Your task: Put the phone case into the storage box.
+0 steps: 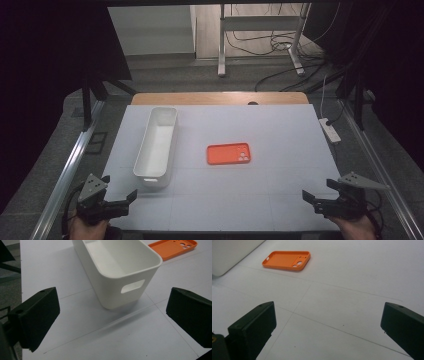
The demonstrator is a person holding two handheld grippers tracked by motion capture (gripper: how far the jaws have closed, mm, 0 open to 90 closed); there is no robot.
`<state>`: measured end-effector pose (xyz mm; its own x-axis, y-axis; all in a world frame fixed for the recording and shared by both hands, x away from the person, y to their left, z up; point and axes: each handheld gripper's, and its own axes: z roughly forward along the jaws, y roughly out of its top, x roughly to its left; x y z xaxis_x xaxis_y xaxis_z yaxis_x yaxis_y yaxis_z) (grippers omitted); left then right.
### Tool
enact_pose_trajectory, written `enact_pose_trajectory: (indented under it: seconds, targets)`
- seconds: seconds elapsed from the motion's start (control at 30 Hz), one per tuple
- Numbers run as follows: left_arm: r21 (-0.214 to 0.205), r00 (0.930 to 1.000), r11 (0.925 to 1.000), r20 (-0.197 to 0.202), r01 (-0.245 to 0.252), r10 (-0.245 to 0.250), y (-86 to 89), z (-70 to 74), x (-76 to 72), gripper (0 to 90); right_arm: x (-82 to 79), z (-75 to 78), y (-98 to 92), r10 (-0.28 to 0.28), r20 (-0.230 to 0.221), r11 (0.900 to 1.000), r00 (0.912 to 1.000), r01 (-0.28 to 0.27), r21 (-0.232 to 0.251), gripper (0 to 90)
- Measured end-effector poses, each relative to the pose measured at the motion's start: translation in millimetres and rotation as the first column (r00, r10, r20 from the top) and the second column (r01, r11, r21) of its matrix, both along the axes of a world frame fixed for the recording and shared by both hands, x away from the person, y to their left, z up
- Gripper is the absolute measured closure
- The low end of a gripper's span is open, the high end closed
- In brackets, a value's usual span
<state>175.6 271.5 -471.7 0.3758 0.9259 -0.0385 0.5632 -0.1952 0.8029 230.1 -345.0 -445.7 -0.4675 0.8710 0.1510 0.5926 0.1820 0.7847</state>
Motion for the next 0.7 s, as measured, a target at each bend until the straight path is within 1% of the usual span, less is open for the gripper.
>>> enact_pose_trajectory:
  seconds: [0.03, 0.07, 0.1, 0.2, 0.3, 0.43, 0.53, 0.7]
  targets:
    - [0.000, 1.0000, 1.0000, 0.000, 0.000, 0.000, 0.0, 0.0, 0.0, 0.0, 0.0, 0.0, 0.0, 0.000, 0.000, 1.0000, 1.0000, 0.000, 0.000, 0.2]
    - [0.005, 1.0000, 1.0000, 0.000, 0.003, -0.003, -0.5, -0.1, 0.0, 0.0, 0.3, -0.1, 1.0, -0.001, -0.005, 0.9999, 1.0000, 0.001, -0.011, 0.0]
    - [0.009, 1.0000, 0.9999, 0.001, 0.006, -0.006, -1.1, -0.4, 0.0, 0.0, -0.1, 0.0, 2.9, 0.007, 0.000, 0.9996, 1.0000, -0.007, -0.029, 0.0]
    - [0.012, 1.0000, 0.9999, -0.002, 0.010, -0.010, -1.3, -0.3, 0.1, 0.0, -0.1, 0.0, 4.7, 0.005, -0.005, 0.9990, 1.0000, -0.005, -0.044, 0.0]
    - [0.014, 0.9998, 0.9997, -0.006, 0.018, -0.018, -1.9, -0.6, 0.5, 0.1, 0.7, -0.4, 5.6, 0.025, -0.014, 0.9986, 0.9996, -0.025, -0.046, 1.5]
    - [0.030, 0.9997, 0.9993, -0.006, 0.023, -0.023, -3.5, -0.9, 0.8, 0.4, 1.4, -0.7, 7.2, 0.050, -0.019, 0.9973, 0.9986, -0.051, -0.052, 1.5]
    - [0.039, 0.9996, 0.9988, -0.007, 0.028, -0.028, -4.2, -0.7, -0.2, 0.4, 2.5, -1.0, 8.2, 0.053, -0.028, 0.9968, 0.9982, -0.055, -0.059, 1.0]
    - [0.035, 0.9994, 0.9988, -0.003, 0.035, -0.035, -3.6, -0.8, -1.0, 0.4, 5.0, -1.6, 9.8, 0.068, -0.051, 0.9955, 0.9964, -0.071, -0.062, 0.4]
